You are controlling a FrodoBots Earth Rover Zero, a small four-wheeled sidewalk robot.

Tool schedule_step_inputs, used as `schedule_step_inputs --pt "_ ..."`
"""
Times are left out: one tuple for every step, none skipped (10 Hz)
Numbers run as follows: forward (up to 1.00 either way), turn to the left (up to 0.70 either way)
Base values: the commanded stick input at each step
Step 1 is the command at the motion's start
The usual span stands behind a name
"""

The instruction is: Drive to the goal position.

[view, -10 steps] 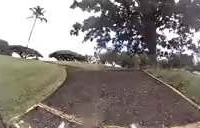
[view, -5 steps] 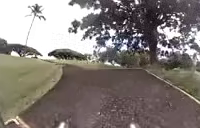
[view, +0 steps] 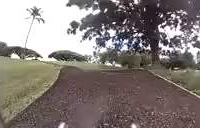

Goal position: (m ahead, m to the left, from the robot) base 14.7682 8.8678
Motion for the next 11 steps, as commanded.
schedule_step_inputs --pt "0.85 0.16" --pt "0.85 0.27" --pt "0.85 0.27" --pt "0.85 0.11" --pt "0.85 0.00" --pt "0.85 0.00" --pt "0.85 0.00" --pt "0.85 0.19" --pt "0.85 0.27" --pt "0.85 0.27" --pt "0.85 0.27"
